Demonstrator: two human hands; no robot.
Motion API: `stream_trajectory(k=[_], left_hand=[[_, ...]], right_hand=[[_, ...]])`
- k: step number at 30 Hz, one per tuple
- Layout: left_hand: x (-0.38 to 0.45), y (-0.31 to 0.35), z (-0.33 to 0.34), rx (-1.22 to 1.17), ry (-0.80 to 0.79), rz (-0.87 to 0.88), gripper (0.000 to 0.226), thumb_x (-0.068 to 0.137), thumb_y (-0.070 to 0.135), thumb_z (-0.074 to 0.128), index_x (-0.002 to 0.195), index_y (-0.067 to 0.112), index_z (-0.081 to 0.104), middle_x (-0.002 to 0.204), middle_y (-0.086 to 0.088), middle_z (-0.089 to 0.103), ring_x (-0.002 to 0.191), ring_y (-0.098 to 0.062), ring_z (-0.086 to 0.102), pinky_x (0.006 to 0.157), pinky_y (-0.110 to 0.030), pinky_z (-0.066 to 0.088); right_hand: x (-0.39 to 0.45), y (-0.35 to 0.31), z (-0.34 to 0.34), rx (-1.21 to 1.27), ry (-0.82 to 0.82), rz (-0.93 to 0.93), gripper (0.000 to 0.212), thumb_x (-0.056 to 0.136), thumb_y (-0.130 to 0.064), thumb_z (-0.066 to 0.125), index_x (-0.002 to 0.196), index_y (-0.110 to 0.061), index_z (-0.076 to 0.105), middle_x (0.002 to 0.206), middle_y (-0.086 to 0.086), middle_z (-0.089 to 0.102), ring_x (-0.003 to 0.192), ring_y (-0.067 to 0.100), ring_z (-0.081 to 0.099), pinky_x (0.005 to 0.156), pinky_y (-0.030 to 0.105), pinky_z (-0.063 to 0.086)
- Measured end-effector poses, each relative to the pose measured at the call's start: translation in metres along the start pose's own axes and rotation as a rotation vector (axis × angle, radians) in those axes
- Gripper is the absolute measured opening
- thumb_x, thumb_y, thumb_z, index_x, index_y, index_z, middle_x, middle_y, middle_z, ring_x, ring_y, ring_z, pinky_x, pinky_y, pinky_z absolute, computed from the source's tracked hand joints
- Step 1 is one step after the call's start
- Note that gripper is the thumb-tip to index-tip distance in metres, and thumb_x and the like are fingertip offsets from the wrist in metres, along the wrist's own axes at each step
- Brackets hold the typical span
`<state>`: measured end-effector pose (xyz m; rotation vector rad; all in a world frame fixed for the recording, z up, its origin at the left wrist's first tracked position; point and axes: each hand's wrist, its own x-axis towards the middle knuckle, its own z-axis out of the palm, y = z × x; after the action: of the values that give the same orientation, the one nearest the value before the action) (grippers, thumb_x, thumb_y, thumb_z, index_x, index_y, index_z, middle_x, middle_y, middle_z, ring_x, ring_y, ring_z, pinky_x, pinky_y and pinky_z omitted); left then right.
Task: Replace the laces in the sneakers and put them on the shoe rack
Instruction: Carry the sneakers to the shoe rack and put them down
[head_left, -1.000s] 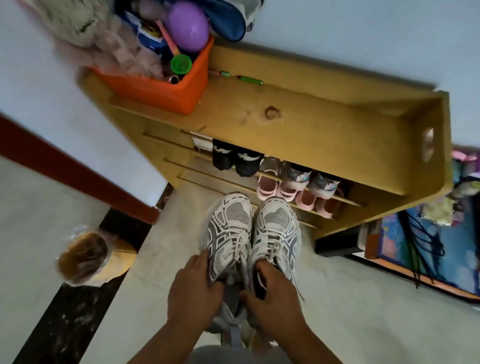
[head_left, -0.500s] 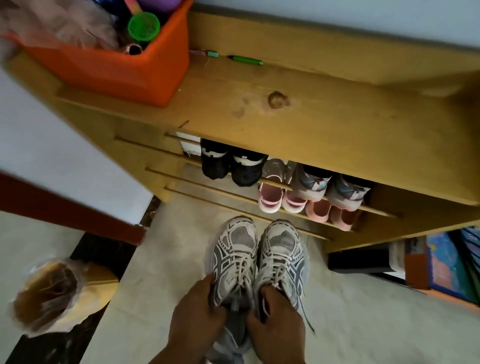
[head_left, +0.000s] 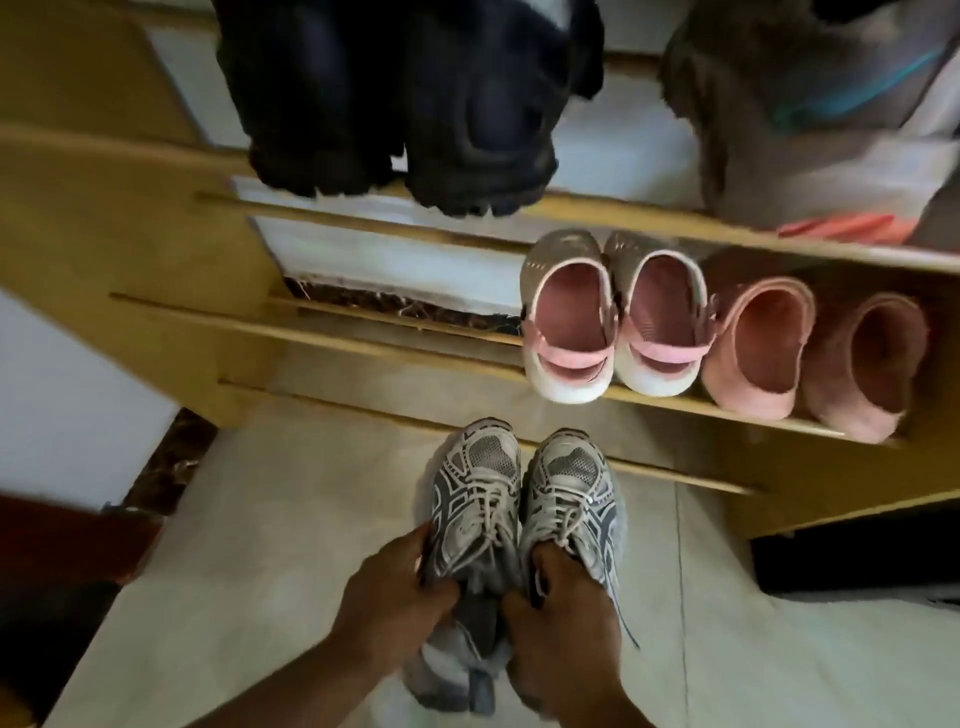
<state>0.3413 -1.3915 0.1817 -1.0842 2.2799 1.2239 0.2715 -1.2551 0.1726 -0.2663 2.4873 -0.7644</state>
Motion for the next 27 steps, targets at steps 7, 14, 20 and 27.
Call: stream_trajectory(k=[7, 14, 20, 27], left_hand=[[0.107, -0.036, 0.041, 0.010, 0.144, 0.173, 0.040, 0.077, 0.040, 0.055, 0.118, 0.041, 0.056, 0.101, 0.015, 0.066, 0.081, -0.008, 0.063, 0.075, -0.024, 0.050], [0.162, -0.035, 0.038, -0.044, 0.297, 0.283, 0.025, 0.084, 0.029, 0.058, 0.108, 0.035, 0.062, 0.083, 0.014, 0.063, 0.071, -0.007, 0.061, 0.059, -0.019, 0.043], [0.192, -0.030, 0.024, -0.106, 0.341, 0.313, 0.024, 0.086, 0.032, 0.055, 0.109, 0.033, 0.065, 0.085, 0.012, 0.066, 0.078, -0.009, 0.062, 0.068, -0.028, 0.050], [0.196, -0.033, 0.034, -0.093, 0.447, 0.474, 0.044, 0.091, 0.048, 0.049, 0.132, 0.033, 0.048, 0.119, 0.012, 0.058, 0.104, -0.007, 0.057, 0.083, -0.018, 0.045]], right_hand=[[0.096, 0.032, 0.049, -0.085, 0.135, -0.262, 0.018, 0.078, -0.029, 0.058, 0.074, -0.029, 0.041, 0.067, -0.011, 0.044, 0.064, 0.010, 0.044, 0.050, 0.015, 0.024], [0.153, 0.029, 0.056, -0.161, 0.205, -0.521, 0.020, 0.080, -0.032, 0.060, 0.088, -0.020, 0.045, 0.077, -0.005, 0.045, 0.070, 0.015, 0.044, 0.052, 0.019, 0.026], [0.172, 0.041, 0.040, -0.264, -0.138, -0.669, 0.083, 0.070, -0.039, 0.067, 0.140, -0.017, 0.028, 0.135, 0.002, 0.041, 0.121, 0.016, 0.039, 0.094, 0.023, 0.039], [0.171, 0.060, 0.037, -0.410, -0.011, -0.801, 0.098, 0.080, -0.027, 0.062, 0.143, -0.031, -0.013, 0.144, -0.013, 0.031, 0.128, 0.006, 0.013, 0.098, 0.002, -0.001]])
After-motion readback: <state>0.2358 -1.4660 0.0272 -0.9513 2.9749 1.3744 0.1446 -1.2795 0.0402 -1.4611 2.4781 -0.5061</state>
